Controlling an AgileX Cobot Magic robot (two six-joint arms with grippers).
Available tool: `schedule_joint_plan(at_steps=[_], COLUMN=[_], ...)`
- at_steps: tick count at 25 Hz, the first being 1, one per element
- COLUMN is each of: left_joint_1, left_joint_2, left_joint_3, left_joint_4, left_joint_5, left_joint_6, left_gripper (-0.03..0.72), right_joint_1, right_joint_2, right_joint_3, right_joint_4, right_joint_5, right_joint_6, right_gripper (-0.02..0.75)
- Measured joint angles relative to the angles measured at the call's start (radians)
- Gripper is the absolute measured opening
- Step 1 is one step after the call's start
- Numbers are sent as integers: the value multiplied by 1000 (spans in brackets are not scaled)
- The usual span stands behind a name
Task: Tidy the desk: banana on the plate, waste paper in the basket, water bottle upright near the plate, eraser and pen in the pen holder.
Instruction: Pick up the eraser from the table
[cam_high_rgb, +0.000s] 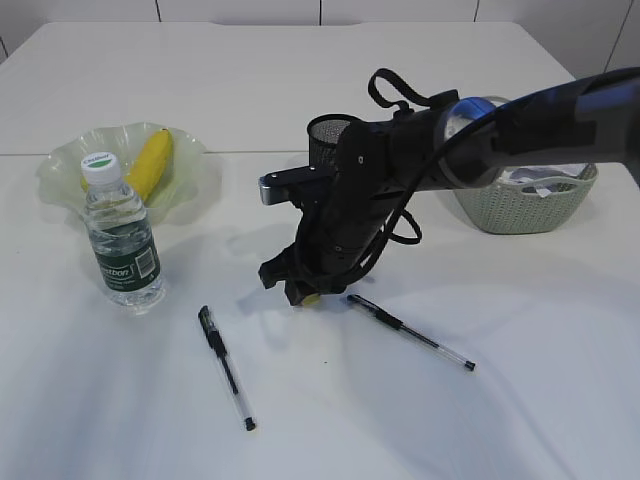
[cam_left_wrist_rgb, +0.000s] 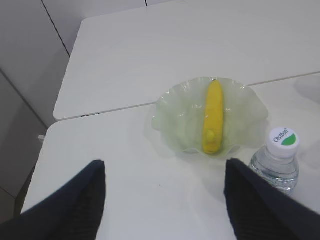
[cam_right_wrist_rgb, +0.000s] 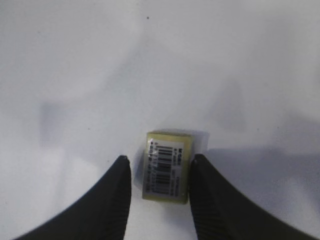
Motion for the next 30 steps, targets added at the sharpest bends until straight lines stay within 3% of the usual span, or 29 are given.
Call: schedule_joint_plan(at_steps=[15, 30], left_joint_1=[0, 0], left_joint_2=[0, 0], left_joint_3=[0, 0], left_joint_4=[5, 8], left_joint_5=[0, 2], left_joint_6=[0, 0], left_gripper=[529, 527], right_joint_1=[0, 0], right_joint_2=[15, 17], right_joint_3=[-9, -11], right_joint_4=[2, -2], right_joint_5=[-33, -27], right_joint_6=[0, 0], right_gripper=[293, 245])
